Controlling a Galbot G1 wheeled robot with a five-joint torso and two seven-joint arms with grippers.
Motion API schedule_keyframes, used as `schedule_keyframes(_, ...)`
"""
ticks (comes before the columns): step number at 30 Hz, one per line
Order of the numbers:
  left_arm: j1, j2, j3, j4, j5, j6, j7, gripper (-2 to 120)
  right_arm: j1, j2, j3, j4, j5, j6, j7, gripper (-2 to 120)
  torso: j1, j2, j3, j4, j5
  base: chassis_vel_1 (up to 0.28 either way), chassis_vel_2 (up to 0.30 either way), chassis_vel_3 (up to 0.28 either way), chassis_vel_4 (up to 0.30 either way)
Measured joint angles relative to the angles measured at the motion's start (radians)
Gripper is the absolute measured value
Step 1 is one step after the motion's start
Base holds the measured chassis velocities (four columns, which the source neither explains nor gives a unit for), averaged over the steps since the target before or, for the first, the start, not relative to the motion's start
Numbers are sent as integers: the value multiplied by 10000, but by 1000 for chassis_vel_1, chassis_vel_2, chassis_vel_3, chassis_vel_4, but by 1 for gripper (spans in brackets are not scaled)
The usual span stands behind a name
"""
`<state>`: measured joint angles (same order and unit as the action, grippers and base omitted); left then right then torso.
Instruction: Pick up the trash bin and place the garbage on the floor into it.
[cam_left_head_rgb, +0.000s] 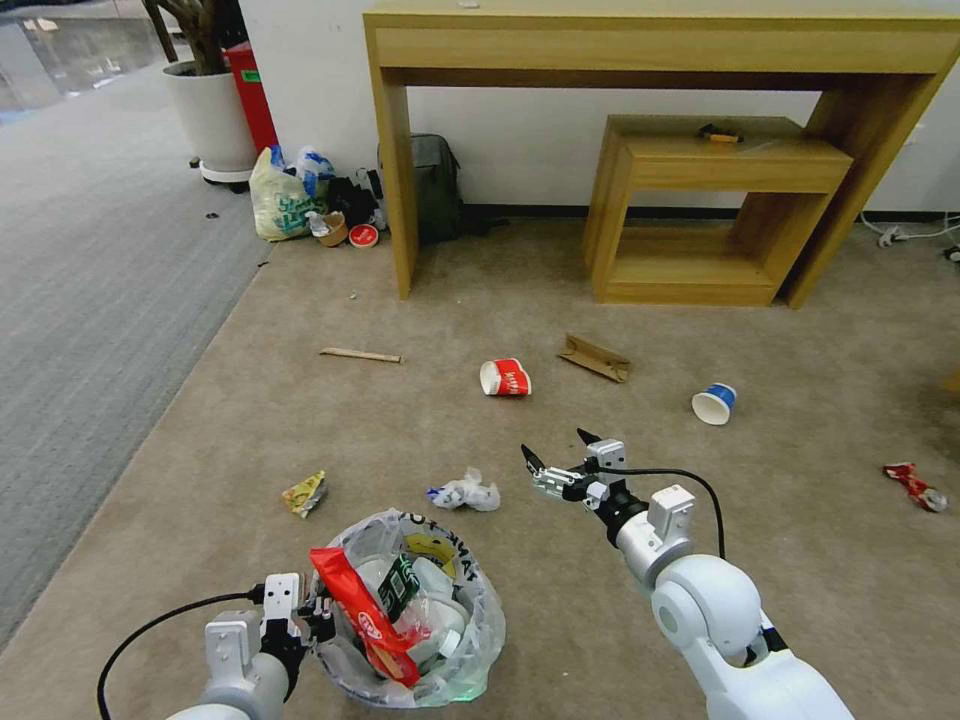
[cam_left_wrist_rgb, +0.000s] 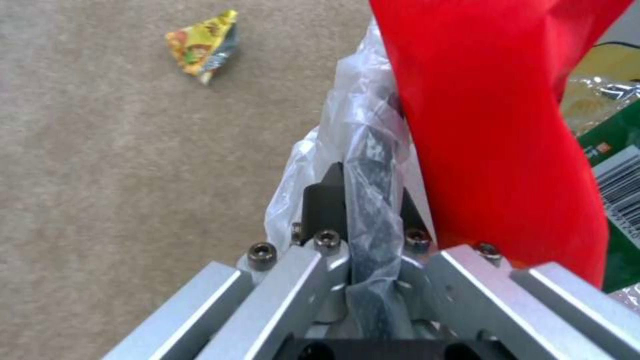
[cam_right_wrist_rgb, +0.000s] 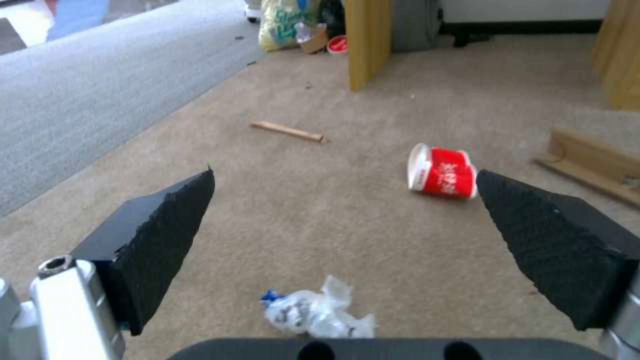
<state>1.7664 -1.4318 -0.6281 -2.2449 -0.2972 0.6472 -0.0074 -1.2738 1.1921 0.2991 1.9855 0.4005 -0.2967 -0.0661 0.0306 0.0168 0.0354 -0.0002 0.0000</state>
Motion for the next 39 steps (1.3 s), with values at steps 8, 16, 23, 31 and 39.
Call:
schedule_keyframes(8,154,29,81,-20,193,-116,40,0,1057,-342,89,-1630,402,14,-308,100,0,0,0,2,-3,155,150,-143,-147)
schedule_keyframes(16,389,-2,36,-77,238,-242,72,0,2267,-1000,-101,-4040,131,-185,-2596,100,1,0,1,-3,2,15,17,-8,-12)
schedule_keyframes(23,375,-172,-62,-147,211,-243,42,0,3926,-625,-936,-6905,-1795,304,-5105,100,0,0,1,1,0,0,0,0,0)
schedule_keyframes(31,377,-278,-91,-152,214,-231,21,0,5171,212,-1438,-8867,-2639,677,-5507,100,1,0,1,1,-2,0,0,0,0)
schedule_keyframes(39,333,-364,-93,-46,284,-200,11,0,6553,1354,-1662,-11391,-3284,989,-5729,100,1,0,0,2,-3,0,0,0,0)
